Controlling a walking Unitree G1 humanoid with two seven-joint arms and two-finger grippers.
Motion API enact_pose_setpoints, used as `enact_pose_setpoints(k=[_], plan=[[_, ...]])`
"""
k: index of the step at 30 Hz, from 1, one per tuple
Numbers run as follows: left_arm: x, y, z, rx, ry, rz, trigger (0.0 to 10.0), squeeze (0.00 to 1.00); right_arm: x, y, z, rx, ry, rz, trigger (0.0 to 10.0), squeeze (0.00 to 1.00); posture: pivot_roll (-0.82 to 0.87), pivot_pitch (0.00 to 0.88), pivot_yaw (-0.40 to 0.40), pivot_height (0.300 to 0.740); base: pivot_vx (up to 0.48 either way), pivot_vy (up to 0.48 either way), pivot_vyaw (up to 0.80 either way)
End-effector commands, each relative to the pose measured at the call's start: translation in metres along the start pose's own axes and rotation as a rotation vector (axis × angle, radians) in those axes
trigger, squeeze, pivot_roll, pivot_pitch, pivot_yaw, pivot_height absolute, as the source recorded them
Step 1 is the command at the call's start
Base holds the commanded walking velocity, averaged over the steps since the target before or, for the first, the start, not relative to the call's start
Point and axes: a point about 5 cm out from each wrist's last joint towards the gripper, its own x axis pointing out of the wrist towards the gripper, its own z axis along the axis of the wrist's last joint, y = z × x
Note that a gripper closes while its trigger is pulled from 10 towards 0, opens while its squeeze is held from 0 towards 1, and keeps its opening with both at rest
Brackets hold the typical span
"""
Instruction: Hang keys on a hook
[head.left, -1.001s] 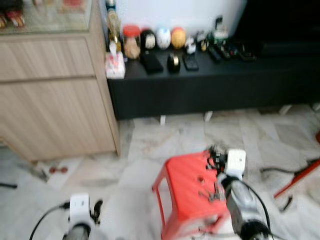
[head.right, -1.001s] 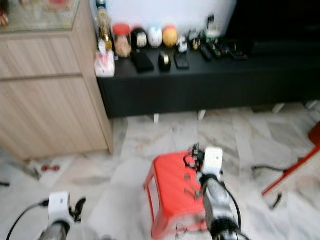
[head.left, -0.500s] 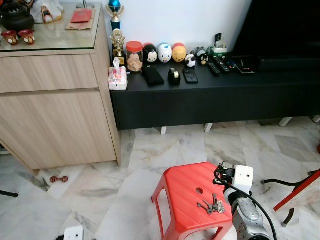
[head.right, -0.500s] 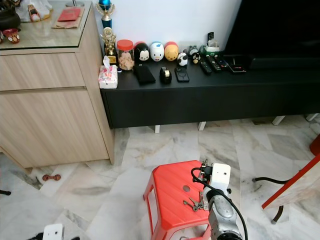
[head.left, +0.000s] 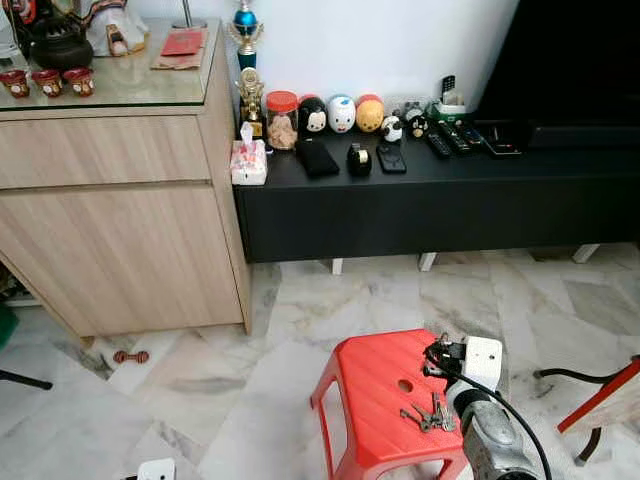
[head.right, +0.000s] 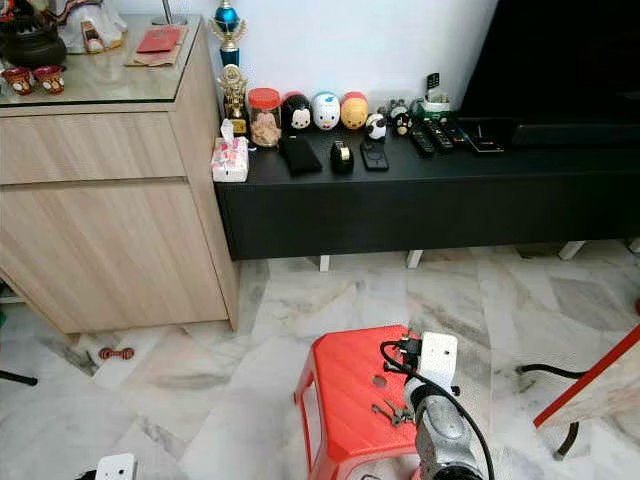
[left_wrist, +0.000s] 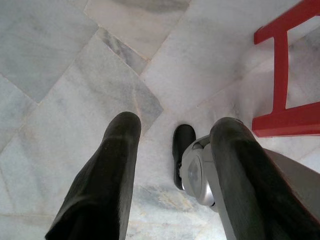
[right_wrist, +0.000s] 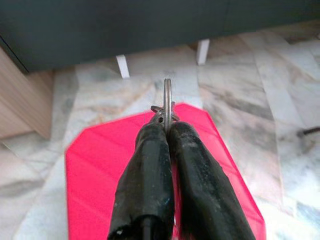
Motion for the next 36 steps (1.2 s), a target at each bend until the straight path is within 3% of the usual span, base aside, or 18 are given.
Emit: enact_pose_setpoints(k=[1, 7, 25, 36], plan=[[0.001, -0.006, -0.001, 0.016, 0.014, -0.015, 10.0, 0.0, 0.0, -0.003, 0.0, -0.005, 0.011, -0.014, 10.0, 0.0, 0.11, 0.028, -0.071, 0.74, -0.244, 0.0, 0.0], [0.006, -0.017, 0.014, 0.009, -0.02, -0.033, 10.0, 0.0, -0.002, -0.01, -0.007, -0.001, 0.052, -0.029, 10.0, 0.0, 0.11, 0.041, -0.068, 0.74, -0.311, 0.0, 0.0], [0.003, -0.008, 0.006, 0.013, -0.012, -0.027, 10.0, 0.0, -0.014, -0.026, -0.032, 0.014, 0.186, -0.099, 10.0, 0.0, 0.11, 0.052, -0.065, 0.74, -0.327, 0.0, 0.0], [0.003, -0.008, 0.005, 0.029, -0.007, -0.029, 10.0, 0.0, -0.036, -0.042, -0.066, 0.043, 0.337, -0.192, 10.0, 0.0, 0.12, 0.047, -0.066, 0.74, -0.136, 0.0, 0.0]])
